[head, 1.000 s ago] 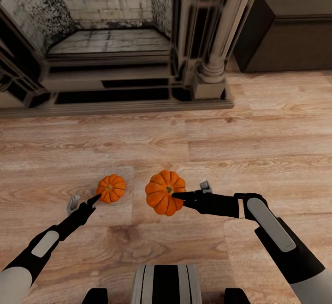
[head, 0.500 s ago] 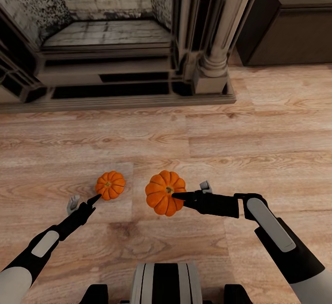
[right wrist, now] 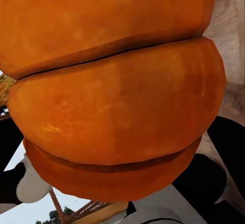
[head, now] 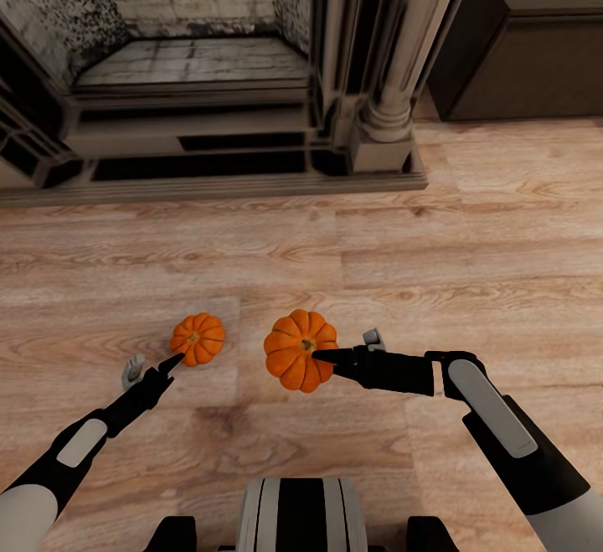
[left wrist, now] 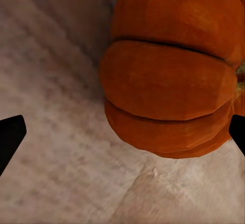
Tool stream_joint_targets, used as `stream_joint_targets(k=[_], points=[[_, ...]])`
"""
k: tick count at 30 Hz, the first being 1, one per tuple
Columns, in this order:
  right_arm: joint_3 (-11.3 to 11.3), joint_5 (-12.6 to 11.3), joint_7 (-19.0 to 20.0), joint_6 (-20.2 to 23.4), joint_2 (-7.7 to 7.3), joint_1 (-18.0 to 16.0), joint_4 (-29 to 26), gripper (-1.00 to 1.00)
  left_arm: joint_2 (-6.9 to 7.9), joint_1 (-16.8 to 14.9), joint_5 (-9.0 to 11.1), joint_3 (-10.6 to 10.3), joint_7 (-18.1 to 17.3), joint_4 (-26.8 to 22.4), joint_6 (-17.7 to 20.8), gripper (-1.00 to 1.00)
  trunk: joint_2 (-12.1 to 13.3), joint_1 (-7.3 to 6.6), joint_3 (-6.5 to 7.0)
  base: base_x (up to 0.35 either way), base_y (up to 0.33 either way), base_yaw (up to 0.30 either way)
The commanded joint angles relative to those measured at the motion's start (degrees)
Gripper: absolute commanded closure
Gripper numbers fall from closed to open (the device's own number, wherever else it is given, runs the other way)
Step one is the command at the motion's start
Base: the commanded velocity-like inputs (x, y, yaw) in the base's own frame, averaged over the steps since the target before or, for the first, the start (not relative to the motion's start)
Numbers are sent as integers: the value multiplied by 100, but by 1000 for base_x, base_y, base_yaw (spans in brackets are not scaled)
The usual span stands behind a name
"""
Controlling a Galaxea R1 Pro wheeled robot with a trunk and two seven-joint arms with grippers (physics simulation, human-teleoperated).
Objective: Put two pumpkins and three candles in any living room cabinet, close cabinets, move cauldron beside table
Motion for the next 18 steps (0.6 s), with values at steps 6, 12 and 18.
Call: stream_joint_targets(k=[6, 12, 18], points=[[5, 44, 49, 3, -4, -4, 8, 100, 8, -1, 40, 7, -9, -1, 87, -100, -1, 0, -3, 12, -16, 0], [5, 48, 49, 2, 2, -4, 18, 100, 8, -1, 40, 7, -9, -7, 89, -100, -1, 0, -3, 49, -1, 0], [5, 49, 44, -5, 5, -4, 31, 100, 1, -1, 40, -7, -9, -7, 89, -100, -1, 0, -3, 62, 0, 0]])
